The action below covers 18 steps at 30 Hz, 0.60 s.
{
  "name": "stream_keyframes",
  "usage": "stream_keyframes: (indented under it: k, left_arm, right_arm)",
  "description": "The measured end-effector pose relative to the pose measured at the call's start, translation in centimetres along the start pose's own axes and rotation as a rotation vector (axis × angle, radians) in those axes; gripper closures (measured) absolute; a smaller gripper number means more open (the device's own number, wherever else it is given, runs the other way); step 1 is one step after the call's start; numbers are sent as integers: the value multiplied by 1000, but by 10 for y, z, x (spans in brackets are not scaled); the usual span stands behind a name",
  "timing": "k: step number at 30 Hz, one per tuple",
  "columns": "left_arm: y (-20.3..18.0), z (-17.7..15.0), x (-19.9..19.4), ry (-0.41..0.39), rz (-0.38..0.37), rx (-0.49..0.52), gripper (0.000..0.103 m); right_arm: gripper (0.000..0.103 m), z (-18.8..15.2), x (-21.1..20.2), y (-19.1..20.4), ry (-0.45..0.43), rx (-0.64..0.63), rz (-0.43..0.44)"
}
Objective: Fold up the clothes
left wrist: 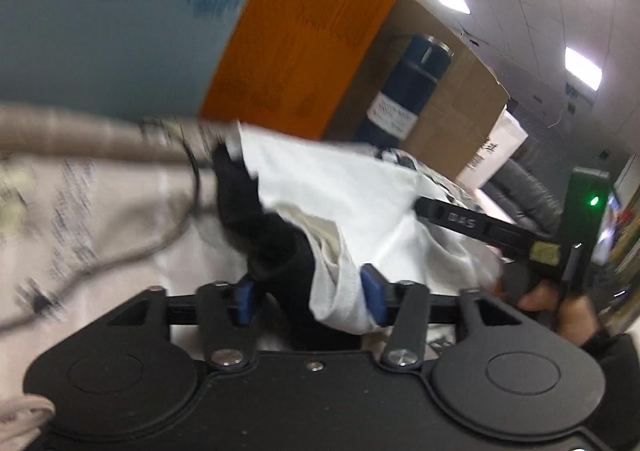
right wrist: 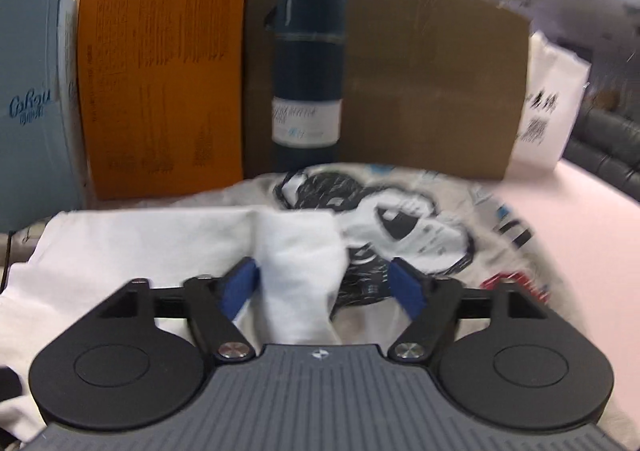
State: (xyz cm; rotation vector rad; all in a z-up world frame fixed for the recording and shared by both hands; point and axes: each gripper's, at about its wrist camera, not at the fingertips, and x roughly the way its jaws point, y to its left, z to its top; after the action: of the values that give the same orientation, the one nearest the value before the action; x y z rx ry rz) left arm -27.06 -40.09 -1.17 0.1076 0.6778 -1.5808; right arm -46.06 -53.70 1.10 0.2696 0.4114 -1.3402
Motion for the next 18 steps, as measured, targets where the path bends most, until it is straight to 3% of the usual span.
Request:
stream_keyframes:
  k: [2,4,9,14,18]
  left_arm:
    - [-8,-2,-6,-42,86,87,17]
    - [-12,-2,3,-31,152,145,16]
    - [-6,2,5,-9,167,152,12]
    - [-3,9,-20,-84,188,184,0]
    - [6,13,-47,-147,204,197,0]
  right_arm:
    - [23,3,-4,-4,8,21,-2]
    - [22,2,-4,-7,39,38,-17]
    - [21,-9,1,-6,71,28,-44]
    - [21,-5,-24,-6,-30,58,-71]
    - [15,3,-67,8,-168,69,-94]
